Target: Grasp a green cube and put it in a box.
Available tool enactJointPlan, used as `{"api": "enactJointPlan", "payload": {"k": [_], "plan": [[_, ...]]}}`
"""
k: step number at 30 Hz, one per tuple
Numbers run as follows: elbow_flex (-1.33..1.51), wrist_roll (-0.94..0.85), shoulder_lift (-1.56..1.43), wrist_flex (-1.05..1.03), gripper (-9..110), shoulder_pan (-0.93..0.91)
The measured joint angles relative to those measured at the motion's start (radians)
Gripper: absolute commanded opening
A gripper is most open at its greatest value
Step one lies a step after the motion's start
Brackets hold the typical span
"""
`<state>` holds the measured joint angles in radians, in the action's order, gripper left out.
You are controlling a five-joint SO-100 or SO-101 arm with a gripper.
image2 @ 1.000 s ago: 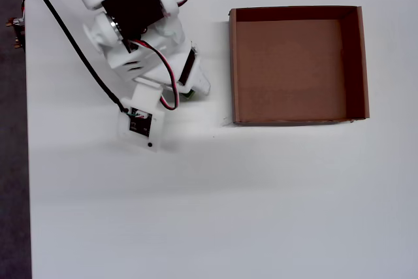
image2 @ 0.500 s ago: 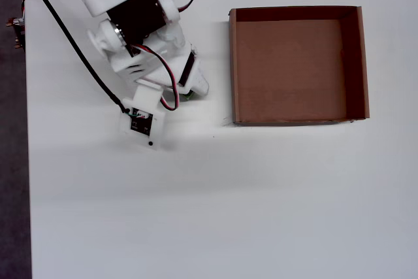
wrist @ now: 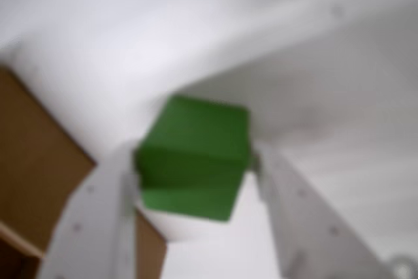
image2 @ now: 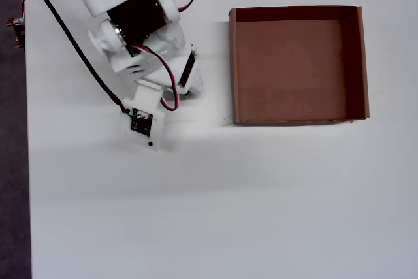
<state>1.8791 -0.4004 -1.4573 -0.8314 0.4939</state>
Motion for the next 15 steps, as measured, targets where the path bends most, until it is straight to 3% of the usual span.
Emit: {"api": "enactJointPlan", "payload": {"k": [15], "plan": [[0.006, 0.000, -0.002, 0.002, 15, 0.000]]}}
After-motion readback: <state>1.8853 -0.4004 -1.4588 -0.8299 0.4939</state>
